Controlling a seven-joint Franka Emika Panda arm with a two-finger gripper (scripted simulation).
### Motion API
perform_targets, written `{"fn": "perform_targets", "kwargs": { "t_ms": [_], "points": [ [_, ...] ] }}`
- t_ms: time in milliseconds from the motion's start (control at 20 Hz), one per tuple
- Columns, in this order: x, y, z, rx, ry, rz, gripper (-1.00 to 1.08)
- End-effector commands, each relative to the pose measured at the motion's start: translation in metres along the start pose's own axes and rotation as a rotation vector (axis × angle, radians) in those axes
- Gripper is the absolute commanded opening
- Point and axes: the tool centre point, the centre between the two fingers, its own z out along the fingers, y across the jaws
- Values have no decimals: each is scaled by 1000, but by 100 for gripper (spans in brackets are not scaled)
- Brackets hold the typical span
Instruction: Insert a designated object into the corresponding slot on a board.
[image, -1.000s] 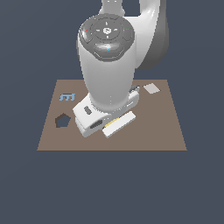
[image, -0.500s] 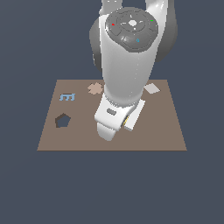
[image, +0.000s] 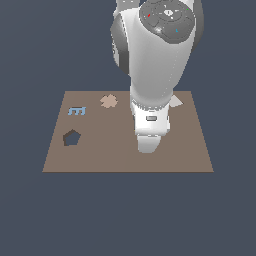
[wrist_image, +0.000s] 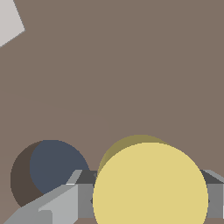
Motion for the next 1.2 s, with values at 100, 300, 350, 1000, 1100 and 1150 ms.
{"fn": "perform_targets", "kwargs": {
  "t_ms": [100,300,350,1000,1100,1150],
  "points": [
    [5,-15,-1,-1,0,-207,-100],
    [6,-28,-1,-1,0,-384,-100],
    [6,-31,-1,-1,0,-425,-100],
    [-1,-59,-2,0,0,-805,-100],
    [-2,-61,-2,0,0,-839,-100],
    [-3,-62,-2,0,0,-854,-100]
  ]
}}
